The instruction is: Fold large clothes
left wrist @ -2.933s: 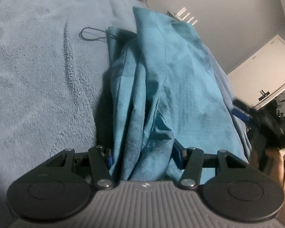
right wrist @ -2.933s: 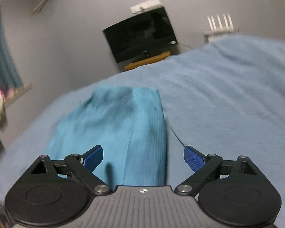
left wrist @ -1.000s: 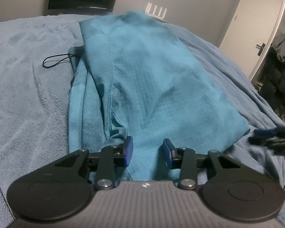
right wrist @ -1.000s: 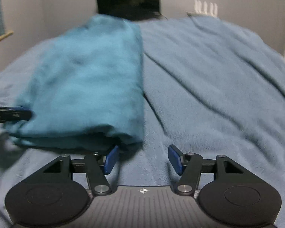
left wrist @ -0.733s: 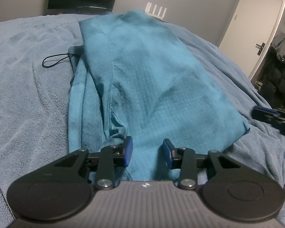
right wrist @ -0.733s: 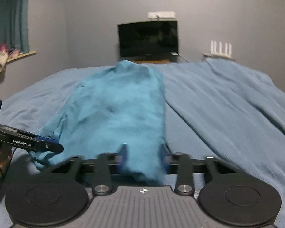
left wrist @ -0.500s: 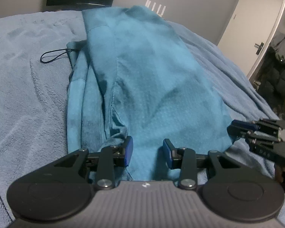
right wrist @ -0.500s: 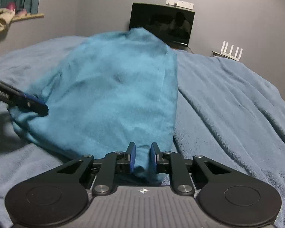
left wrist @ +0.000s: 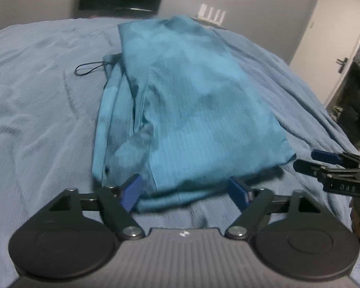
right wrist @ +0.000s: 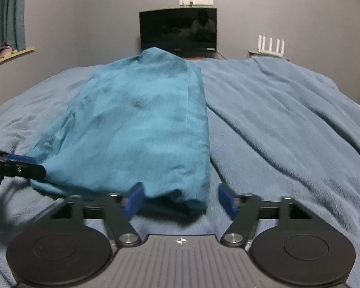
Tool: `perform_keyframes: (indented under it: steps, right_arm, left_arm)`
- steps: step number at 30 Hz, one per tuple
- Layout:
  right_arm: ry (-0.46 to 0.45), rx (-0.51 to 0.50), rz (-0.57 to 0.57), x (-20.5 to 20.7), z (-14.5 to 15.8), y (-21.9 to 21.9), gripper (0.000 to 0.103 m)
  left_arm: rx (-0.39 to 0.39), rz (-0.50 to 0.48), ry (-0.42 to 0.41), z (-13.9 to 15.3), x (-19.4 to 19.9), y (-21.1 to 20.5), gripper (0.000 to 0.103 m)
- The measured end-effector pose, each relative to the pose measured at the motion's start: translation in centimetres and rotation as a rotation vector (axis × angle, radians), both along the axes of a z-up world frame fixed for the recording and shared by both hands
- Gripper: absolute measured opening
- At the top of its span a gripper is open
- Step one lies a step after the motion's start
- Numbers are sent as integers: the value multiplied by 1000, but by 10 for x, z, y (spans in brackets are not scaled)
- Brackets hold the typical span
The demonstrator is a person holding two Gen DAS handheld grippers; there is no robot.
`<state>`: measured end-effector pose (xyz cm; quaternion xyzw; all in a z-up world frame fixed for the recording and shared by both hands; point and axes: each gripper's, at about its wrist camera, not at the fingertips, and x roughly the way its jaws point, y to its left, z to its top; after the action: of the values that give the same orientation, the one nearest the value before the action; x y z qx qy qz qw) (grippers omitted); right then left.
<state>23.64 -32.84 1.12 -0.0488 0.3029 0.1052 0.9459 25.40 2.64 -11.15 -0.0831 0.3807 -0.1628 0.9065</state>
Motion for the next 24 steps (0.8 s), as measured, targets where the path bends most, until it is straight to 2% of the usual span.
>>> perform_keyframes:
  steps: [2, 5, 8, 13, 19, 24]
  right_arm:
    - [42, 3, -19, -6, 0, 0, 91]
    - [127, 18, -45, -15, -2, 0, 97]
    - [147, 29, -79, -29, 0, -1, 103]
    - [130, 41, -95, -47, 5, 0, 103]
    - [144, -7, -116, -40, -4, 3, 103]
    - [124, -28, -109, -39, -4, 5, 103]
  left_arm:
    - [19, 12, 20, 2, -15, -6, 84]
    - [15, 22, 51, 6, -37, -12, 84]
    - [-5, 64, 47, 12, -59, -12, 92]
    - [76, 154, 32, 14, -71, -16, 93]
    - [84, 198, 68, 6, -60, -7, 93]
    - [140, 191, 14, 12, -64, -15, 93]
